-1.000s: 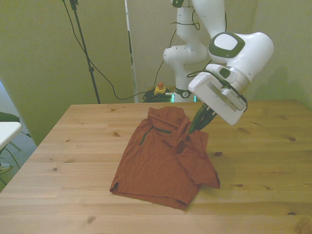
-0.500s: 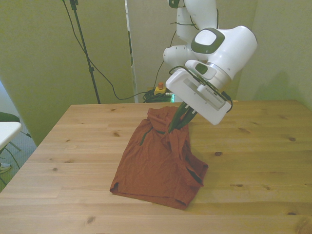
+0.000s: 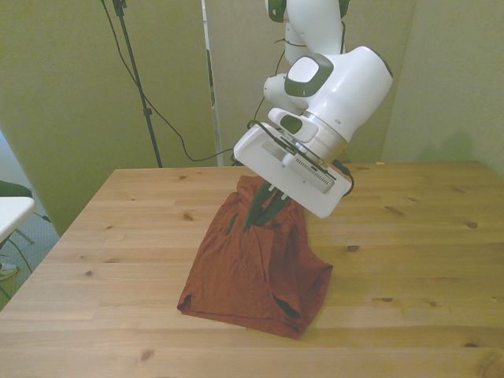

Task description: Fold the shorts

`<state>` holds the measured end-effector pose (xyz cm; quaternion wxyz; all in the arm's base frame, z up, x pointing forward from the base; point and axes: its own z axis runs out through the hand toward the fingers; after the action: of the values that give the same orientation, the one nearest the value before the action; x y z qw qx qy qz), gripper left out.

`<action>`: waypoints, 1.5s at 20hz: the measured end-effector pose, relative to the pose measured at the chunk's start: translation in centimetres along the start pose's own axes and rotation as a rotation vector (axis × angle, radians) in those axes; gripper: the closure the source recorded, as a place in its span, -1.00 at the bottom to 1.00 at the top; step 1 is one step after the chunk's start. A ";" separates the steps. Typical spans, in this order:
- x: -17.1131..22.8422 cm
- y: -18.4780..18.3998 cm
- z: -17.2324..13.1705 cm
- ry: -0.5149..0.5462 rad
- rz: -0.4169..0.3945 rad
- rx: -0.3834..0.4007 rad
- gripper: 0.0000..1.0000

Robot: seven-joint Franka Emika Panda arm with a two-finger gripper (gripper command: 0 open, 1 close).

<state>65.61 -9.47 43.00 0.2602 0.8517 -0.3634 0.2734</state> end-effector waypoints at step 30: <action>4.3 6.8 -3.1 -0.415 0.252 0.158 -1.00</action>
<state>62.12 -13.63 49.72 0.0767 0.8553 -0.4899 0.1503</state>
